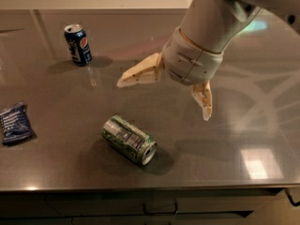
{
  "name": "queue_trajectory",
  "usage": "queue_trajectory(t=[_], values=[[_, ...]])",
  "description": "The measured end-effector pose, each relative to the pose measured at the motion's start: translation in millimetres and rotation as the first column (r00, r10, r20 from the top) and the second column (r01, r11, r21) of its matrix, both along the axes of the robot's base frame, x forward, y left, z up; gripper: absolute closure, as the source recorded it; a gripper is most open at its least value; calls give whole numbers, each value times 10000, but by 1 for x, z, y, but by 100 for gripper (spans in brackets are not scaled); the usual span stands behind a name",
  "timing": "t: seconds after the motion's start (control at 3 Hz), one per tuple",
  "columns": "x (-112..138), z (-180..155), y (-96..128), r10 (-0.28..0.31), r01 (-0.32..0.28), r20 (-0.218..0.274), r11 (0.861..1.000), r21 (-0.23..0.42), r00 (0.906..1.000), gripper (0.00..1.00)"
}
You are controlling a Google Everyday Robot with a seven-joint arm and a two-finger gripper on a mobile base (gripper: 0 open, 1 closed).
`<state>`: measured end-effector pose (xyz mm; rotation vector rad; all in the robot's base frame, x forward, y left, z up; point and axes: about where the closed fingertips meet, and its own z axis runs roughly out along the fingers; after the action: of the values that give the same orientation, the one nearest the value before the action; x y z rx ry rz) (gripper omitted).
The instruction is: Place green can upright
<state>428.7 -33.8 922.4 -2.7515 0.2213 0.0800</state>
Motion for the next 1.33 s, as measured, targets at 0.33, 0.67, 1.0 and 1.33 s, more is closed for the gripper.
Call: queue_trajectory(t=[0.33,0.67,1.0,1.33], values=[[-11,-16,10,2070,-2038,666,9776,-525,9761,0],[-22,-22,21,3984,-3831,1360,9151,-1258,9071,0],[-35,-24,30,5326,-5000,1663,8421,-2020,8299,0],[-47,-32,35,6202,-5716,1639,7768,-2642,7671,0]])
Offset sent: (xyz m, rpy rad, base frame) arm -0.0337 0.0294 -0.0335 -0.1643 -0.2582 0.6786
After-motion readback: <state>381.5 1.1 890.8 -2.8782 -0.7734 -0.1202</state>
